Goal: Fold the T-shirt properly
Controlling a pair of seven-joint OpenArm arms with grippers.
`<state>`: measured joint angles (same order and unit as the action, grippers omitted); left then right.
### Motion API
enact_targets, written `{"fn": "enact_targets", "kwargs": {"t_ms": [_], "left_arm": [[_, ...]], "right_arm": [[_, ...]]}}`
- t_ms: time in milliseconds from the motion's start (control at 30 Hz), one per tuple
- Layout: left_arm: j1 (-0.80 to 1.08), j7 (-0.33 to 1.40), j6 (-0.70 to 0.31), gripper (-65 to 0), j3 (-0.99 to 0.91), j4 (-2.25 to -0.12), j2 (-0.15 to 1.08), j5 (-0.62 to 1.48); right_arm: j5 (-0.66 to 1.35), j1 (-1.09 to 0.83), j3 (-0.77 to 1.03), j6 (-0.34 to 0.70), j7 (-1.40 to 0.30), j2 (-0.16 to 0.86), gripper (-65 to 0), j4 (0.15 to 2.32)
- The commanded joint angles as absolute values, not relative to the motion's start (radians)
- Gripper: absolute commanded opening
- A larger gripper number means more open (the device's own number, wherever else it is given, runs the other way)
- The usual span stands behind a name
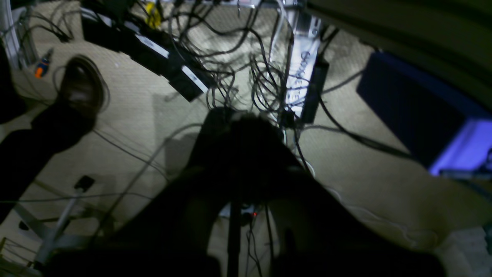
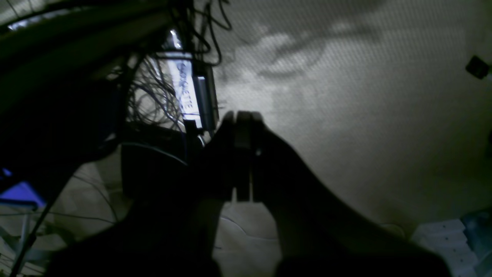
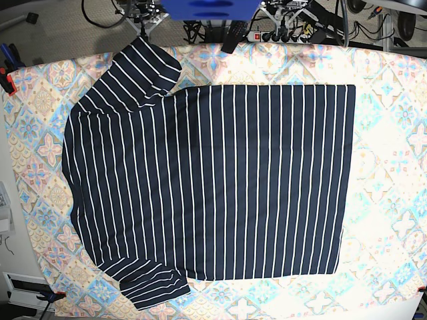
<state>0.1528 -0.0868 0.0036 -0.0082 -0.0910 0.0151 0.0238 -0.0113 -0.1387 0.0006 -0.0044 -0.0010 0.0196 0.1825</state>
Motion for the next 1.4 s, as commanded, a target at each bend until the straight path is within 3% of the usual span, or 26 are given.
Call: {"fn": "enact_targets", "kwargs": {"t_ms": [0, 1033, 1367], "left_arm": [[0.160, -0.087, 0.004, -65.0, -0.008, -0.091, 0.015, 0.028], [0.174, -0.093, 0.004, -65.0, -0.008, -0.091, 0.019, 0.028], [0.246, -0.094, 0.004, -65.0, -0.007, -0.093, 0.056, 0.027]], "right_arm": [[-0.005, -0.140, -0.001, -0.004, 0.007, 0.025, -65.0, 0.183], [-0.005, -0.140, -0.001, -0.004, 0.007, 0.030, -65.0, 0.183], [-0.005, -0.236, -0.001, -0.004, 0.008, 0.059, -65.0, 0.191]]}}
